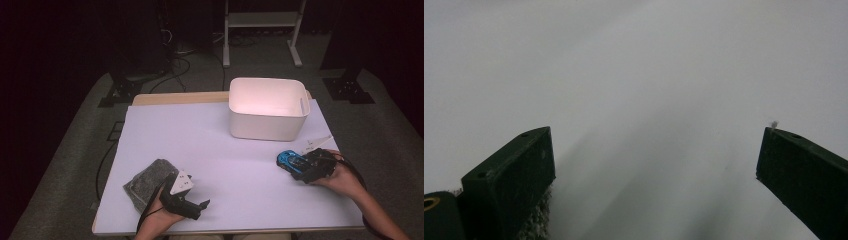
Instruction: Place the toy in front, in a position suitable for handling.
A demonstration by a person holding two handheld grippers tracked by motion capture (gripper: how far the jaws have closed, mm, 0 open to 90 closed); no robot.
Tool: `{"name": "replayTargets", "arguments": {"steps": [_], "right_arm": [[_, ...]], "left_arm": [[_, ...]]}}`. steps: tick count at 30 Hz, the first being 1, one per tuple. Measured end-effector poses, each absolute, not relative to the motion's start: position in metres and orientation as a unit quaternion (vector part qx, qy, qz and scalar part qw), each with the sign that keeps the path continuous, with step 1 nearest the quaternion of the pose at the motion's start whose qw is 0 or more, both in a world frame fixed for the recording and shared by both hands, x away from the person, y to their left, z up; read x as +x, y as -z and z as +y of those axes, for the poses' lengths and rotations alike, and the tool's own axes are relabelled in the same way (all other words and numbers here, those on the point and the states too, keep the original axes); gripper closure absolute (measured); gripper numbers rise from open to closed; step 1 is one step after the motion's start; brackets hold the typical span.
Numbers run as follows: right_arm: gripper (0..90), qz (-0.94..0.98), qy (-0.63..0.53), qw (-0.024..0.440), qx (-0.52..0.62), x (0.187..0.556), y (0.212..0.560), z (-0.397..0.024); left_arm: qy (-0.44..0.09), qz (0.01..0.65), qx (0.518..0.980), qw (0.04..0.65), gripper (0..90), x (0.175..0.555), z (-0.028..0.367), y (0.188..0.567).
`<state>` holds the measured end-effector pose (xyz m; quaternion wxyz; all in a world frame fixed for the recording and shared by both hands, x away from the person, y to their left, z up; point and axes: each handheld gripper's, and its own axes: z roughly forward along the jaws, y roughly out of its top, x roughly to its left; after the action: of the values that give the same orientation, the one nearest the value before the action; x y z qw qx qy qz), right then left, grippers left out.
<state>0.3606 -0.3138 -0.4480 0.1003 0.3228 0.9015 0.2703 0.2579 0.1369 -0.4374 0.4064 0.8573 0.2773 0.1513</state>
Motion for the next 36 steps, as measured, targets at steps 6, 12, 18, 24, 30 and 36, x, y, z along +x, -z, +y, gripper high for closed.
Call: {"name": "replayTargets", "arguments": {"steps": [6,12,18,24,30,36], "right_arm": [[18.9,0.900,-0.270,0.098,0.329,0.3608,0.4465,-0.3141],[24.7,0.898,-0.271,0.099,0.332,0.3612,0.4442,-0.3153],[24.9,0.900,-0.269,0.099,0.328,0.3622,0.4435,-0.3153],[25.0,0.900,-0.269,0.100,0.328,0.3609,0.4427,-0.3165],[25.1,0.897,-0.273,0.098,0.332,0.3589,0.4418,-0.3184],[25.1,0.894,-0.282,0.094,0.335,0.3573,0.4426,-0.3211]], "left_arm": [[-0.153,0.276,0.857,0.407,1.8,0.2578,0.1370,0.4371],[-0.154,0.275,0.858,0.406,1.8,0.2581,0.1378,0.4368],[-0.157,0.278,0.855,0.410,1.8,0.2580,0.1389,0.4359],[-0.157,0.280,0.852,0.412,1.8,0.2588,0.1401,0.4356],[-0.157,0.280,0.853,0.412,1.8,0.2588,0.1402,0.4353],[-0.158,0.280,0.853,0.411,1.9,0.2590,0.1413,0.4346]]}}
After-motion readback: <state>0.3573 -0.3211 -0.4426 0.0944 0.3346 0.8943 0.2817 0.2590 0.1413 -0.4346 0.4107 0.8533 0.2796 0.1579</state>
